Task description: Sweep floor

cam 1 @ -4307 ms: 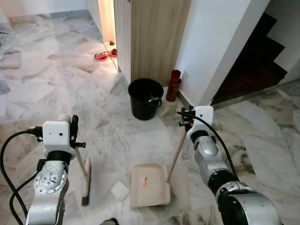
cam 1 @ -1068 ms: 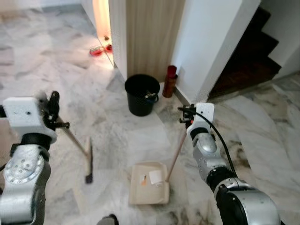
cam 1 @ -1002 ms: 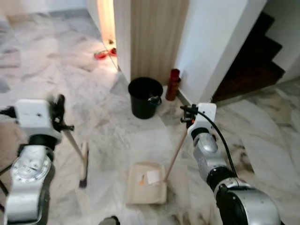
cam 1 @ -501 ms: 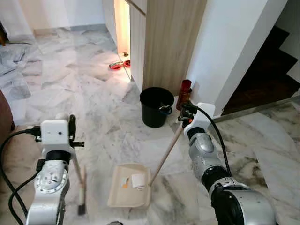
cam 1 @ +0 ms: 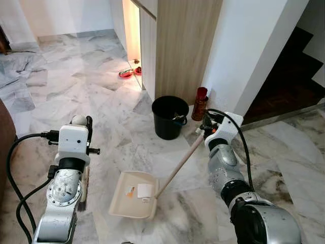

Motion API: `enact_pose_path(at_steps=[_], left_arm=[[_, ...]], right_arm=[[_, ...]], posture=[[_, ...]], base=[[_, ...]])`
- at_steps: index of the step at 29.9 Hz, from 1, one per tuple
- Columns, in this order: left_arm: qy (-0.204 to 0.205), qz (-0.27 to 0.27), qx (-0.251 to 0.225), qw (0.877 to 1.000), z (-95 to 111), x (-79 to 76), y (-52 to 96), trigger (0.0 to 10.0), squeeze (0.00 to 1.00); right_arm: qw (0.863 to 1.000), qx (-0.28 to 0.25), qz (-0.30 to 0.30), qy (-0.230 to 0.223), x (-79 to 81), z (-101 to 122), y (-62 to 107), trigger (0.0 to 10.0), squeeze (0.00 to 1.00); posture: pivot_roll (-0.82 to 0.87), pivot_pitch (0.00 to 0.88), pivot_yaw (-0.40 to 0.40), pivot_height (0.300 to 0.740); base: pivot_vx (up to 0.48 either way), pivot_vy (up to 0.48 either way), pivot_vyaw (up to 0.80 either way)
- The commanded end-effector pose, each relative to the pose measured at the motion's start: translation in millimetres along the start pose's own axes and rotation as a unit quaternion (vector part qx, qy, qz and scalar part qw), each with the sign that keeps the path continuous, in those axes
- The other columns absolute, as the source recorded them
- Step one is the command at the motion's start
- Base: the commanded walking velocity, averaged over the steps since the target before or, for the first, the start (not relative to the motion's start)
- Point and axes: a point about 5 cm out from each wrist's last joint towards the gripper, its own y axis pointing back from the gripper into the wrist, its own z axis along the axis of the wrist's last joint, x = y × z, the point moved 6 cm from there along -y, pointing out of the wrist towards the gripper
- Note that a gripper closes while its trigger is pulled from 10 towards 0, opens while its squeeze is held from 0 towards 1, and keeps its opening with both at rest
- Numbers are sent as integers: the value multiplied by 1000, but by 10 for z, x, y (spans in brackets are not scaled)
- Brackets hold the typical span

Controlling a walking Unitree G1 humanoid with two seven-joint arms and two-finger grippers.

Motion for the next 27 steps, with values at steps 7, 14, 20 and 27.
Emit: enact_pose_path(at_steps=[7,14,20,27], left_arm=[[-16,15,-28,999,118,68,15,10000,0],[-6,16,-35,999,148,48,4,10000,0],[-2,20,-37,999,151,80,-19,10000,0],[0,31,-35,999,138,157,-9,10000,0]], right_arm=[[997,-32,-2,-73,117,271,-102,10000,0],[996,-31,-4,-84,85,277,-103,10000,0],[995,-27,-11,-97,30,257,-97,10000,0],[995,-27,-10,-95,33,246,-93,10000,0]], posture=[[212,0,-41,740],[205,11,-41,740],[200,18,-40,740],[199,23,-42,740]], base=[[0,0,0],[0,0,0],[0,0,0],[47,0,0]])
